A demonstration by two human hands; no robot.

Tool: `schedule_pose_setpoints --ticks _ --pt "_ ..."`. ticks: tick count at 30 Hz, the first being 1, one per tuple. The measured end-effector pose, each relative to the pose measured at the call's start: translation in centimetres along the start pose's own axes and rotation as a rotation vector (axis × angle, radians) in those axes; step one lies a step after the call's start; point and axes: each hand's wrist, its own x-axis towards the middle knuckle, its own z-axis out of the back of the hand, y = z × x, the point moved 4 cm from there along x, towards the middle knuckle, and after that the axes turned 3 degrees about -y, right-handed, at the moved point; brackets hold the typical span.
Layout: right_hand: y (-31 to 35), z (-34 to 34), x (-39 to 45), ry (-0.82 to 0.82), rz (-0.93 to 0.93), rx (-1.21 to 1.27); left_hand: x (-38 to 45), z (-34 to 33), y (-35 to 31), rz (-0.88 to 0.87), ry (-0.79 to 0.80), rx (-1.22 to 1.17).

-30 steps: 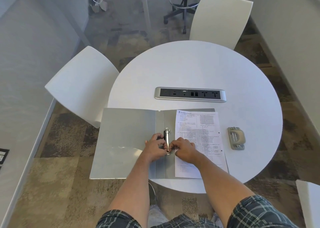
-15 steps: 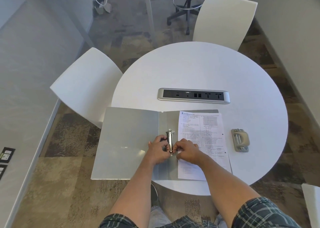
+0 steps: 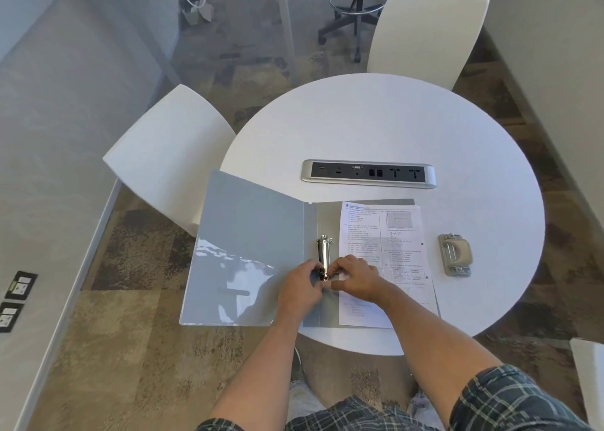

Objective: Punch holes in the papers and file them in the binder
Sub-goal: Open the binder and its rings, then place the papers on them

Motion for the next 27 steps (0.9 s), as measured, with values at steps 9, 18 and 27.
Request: schedule_pose_setpoints --ticks 9,18,27 --pt "0.1 -0.3 0.1 -0.037 -0.03 -0.024 1.1 0.3 0.7 0.067 -0.053 -0.06" --pt "-0.1 -0.2 0.0 -0.021 -0.038 0.029 1.5 0.1 1.2 0.097 -0.046 -0.117" --pt "0.2 -0.2 0.1 -0.001 -0.049 -0.004 1.6 0.0 1.1 0.088 -0.039 -0.069"
